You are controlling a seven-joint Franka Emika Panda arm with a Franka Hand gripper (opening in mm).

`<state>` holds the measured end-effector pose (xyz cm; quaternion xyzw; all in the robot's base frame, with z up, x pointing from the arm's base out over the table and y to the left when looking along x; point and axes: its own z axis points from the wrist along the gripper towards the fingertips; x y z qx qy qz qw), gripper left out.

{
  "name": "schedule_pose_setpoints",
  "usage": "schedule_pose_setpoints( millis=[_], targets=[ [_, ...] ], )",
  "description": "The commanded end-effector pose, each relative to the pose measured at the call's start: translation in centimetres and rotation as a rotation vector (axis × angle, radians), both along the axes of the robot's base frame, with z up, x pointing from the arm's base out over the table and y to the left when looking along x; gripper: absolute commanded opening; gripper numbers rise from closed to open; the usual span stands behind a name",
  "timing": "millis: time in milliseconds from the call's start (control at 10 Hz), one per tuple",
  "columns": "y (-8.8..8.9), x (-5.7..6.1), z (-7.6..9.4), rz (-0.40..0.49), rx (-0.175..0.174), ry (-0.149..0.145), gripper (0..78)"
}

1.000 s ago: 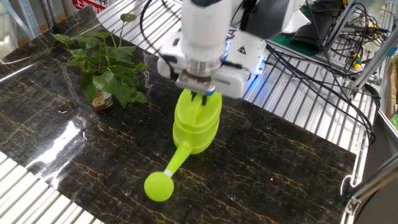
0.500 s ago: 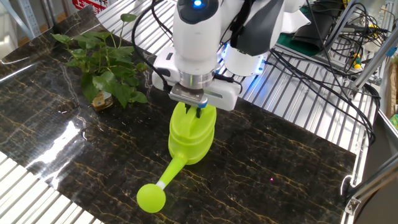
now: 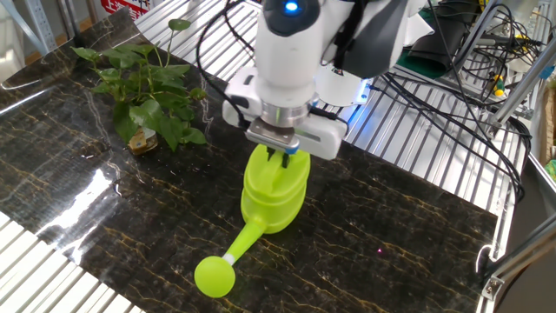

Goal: Water the plant

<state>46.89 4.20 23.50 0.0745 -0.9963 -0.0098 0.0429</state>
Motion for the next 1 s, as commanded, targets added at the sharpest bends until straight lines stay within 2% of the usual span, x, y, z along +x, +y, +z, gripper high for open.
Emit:
schedule_pose_setpoints(
  millis=[100, 500, 1000],
  targets=[
    [0.5, 0.0, 0.0, -0.063, -0.021, -0.031, 1.1],
    [0.7, 1.8, -0.1, -0.071, -0.029, -0.043, 1.1],
    [0.6, 2.5, -1.1, -0.072, -0.035, -0.047, 1.1]
  ],
)
